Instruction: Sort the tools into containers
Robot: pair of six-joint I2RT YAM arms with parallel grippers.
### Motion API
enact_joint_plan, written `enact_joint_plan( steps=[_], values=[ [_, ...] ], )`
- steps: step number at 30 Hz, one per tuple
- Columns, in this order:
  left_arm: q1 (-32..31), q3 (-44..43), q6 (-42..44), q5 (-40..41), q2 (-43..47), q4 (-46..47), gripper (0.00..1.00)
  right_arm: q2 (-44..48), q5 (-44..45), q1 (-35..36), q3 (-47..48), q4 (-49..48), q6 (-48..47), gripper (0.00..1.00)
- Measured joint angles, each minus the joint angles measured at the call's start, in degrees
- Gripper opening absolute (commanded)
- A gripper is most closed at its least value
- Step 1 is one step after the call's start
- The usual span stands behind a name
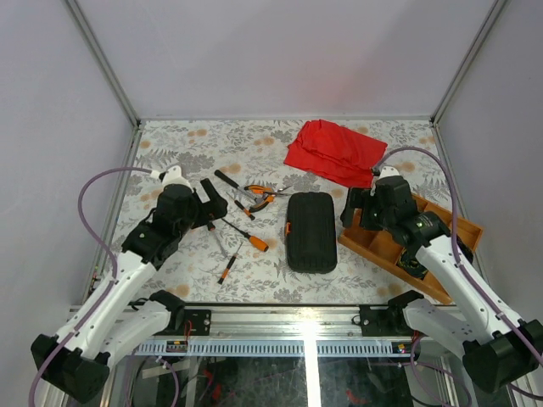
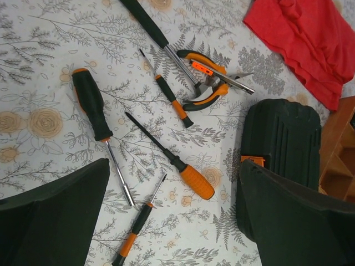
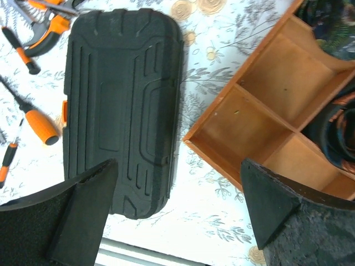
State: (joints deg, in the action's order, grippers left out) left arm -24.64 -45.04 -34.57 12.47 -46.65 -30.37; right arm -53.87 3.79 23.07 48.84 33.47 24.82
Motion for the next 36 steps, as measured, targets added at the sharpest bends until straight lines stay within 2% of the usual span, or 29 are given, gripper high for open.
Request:
enact_joint_plan(
  steps=[3,14,21,28,36],
  values=[
    [0.00,0.00,0.07,-1.40,-3.58,1.07,1.00,-1.84,-3.13,-0.04,-0.09,-1.09,-0.37,0.96],
    [0.00,-2.40,0.07,-7.91,-16.63,3.78,1.00,-9.88,-11.06,-0.09,-5.46,-10.78,3.50,0.78],
    [-0.20,-3.23,-0.20,-11.23,-20.11,7.67,1.00,-12.44,-13.88,-0.09,-10.54,-18.78,8.28,0.70],
    [-5.81,-3.17,-2.14,-12.04,-23.87,13.00,1.00,-15.17,-15.37,-0.09,-12.61,-23.71,10.78,0.65],
    [-10.27,-2.97,-4.72,-12.04,-30.08,18.93,0.97,-16.65,-14.80,-0.09,-13.07,-24.33,11.21,0.60]
  ],
)
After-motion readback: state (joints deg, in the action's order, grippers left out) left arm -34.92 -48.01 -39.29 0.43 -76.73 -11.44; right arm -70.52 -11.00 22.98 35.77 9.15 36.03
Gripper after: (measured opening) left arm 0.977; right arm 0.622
